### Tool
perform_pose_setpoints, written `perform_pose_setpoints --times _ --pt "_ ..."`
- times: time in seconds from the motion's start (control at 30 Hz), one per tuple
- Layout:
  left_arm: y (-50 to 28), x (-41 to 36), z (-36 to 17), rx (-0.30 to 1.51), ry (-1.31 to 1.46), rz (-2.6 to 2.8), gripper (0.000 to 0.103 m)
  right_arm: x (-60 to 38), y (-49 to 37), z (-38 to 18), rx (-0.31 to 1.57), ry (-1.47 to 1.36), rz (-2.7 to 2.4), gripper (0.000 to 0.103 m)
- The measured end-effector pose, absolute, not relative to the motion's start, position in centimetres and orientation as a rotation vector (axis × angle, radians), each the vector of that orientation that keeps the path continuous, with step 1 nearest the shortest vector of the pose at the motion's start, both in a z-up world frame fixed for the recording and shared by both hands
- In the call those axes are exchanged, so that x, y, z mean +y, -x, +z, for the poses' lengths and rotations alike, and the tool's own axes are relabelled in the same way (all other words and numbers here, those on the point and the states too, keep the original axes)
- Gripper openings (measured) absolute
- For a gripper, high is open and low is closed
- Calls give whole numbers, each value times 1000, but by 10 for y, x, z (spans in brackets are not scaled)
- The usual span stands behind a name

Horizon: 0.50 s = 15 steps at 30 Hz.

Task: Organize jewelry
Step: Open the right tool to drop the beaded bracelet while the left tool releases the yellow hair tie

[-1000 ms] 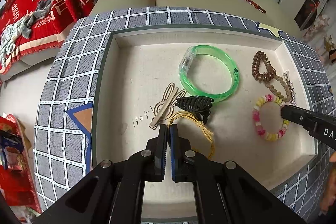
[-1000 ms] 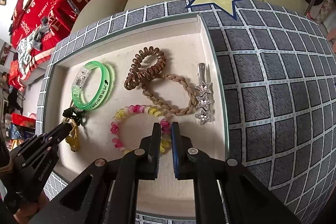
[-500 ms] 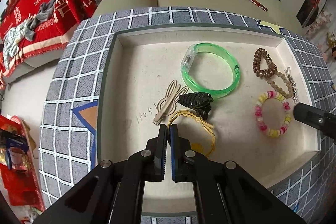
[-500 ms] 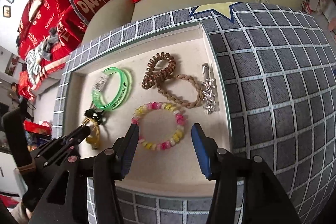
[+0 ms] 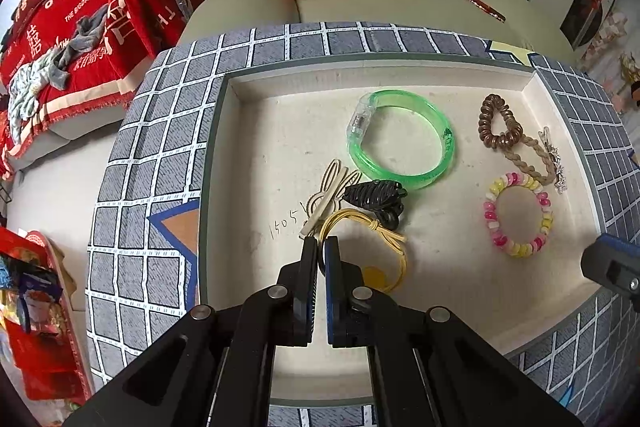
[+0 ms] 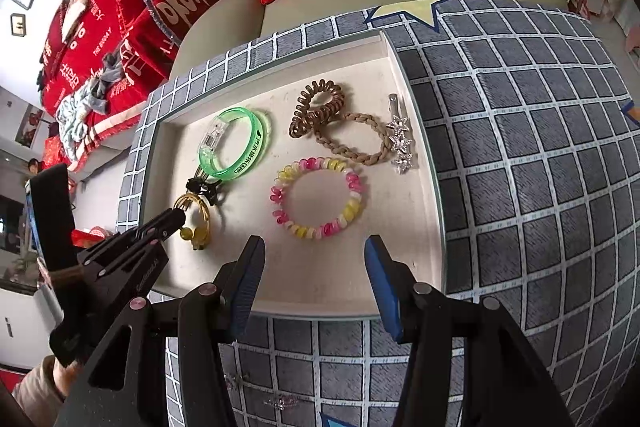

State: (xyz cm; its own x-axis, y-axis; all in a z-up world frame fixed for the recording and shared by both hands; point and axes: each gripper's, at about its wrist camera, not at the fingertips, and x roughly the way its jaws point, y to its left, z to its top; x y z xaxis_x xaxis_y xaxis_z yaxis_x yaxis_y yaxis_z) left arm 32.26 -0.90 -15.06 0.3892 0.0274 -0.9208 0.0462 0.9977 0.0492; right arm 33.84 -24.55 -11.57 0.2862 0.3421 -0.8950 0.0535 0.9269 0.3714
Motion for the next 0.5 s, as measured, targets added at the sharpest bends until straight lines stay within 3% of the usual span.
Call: perform_pose_setpoints --times 0.5 --pt "-314 -5 -128 1120 -35 -30 18 -252 -314 -104 1261 -367 197 58"
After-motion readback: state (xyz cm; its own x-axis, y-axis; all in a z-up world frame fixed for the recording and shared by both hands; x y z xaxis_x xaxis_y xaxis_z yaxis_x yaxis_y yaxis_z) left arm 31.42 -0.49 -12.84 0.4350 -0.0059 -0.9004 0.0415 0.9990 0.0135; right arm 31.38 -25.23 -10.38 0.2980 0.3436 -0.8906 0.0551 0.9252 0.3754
